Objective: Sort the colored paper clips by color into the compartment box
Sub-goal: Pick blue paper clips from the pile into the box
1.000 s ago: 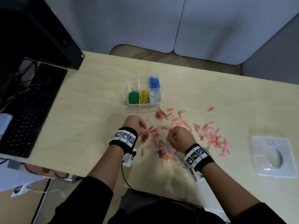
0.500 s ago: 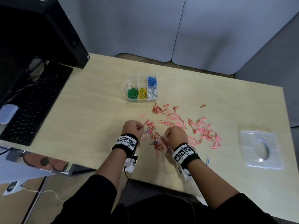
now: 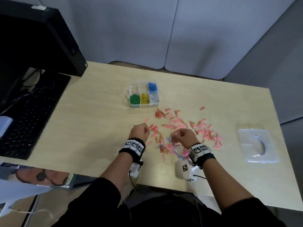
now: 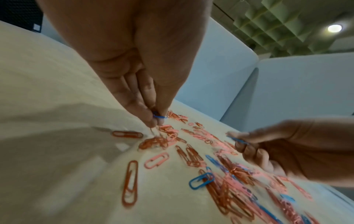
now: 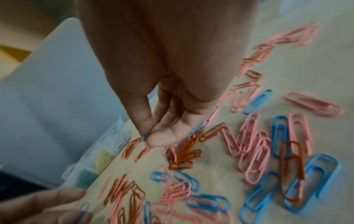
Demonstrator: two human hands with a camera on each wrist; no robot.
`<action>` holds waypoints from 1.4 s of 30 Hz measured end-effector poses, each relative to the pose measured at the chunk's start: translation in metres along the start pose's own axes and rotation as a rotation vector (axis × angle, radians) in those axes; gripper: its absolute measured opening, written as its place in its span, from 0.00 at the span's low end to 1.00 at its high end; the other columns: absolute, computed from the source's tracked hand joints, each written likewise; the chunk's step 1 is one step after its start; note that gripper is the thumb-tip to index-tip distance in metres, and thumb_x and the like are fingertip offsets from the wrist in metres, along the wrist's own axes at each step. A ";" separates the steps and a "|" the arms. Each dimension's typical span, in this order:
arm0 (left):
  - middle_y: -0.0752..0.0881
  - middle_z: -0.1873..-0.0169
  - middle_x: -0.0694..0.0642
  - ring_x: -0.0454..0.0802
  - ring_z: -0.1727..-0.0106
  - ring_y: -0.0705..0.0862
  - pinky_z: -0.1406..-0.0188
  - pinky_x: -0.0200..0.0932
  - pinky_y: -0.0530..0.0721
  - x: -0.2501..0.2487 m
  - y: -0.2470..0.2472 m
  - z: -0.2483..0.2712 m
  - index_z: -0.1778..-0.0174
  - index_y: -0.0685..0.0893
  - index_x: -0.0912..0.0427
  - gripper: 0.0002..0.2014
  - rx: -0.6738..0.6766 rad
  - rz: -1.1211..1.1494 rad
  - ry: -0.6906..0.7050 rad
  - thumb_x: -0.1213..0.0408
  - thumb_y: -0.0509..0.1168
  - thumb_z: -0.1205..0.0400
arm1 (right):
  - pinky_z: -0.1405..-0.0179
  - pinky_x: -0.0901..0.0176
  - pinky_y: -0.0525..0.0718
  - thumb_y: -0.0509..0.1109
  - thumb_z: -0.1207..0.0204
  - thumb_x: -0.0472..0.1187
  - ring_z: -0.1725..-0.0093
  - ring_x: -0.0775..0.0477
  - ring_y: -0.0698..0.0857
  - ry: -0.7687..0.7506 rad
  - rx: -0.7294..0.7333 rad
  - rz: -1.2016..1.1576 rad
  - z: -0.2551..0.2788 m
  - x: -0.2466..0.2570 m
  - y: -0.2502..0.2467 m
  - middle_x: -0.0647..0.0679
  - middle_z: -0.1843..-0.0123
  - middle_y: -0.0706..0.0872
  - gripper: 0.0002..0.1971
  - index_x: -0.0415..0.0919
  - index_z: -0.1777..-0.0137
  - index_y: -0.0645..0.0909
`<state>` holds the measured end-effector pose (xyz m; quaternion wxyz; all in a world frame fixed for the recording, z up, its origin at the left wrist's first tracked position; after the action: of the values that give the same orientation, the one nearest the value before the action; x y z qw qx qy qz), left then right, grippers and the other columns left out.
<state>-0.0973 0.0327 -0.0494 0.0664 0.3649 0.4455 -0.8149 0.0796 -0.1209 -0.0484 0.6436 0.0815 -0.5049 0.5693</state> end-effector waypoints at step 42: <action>0.88 0.69 0.57 0.46 0.70 0.85 0.65 0.41 0.83 -0.006 0.030 0.024 0.64 0.77 0.60 0.13 0.331 0.141 0.079 0.59 0.63 0.15 | 0.64 0.61 0.87 0.78 0.26 0.50 0.67 0.53 0.85 -0.101 0.128 0.338 0.008 0.007 0.042 0.51 0.65 0.89 0.08 0.47 0.61 0.88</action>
<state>-0.0925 -0.0052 -0.0578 0.0450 0.4327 0.2810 -0.8554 0.0397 -0.1074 -0.0588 0.5064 0.0648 -0.5057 0.6955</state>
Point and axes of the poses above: each hand's wrist, its own z-axis away from the middle knuckle, its own y-axis out of the palm, x = y × z, the point moved 6 cm from there along -z, towards the middle knuckle
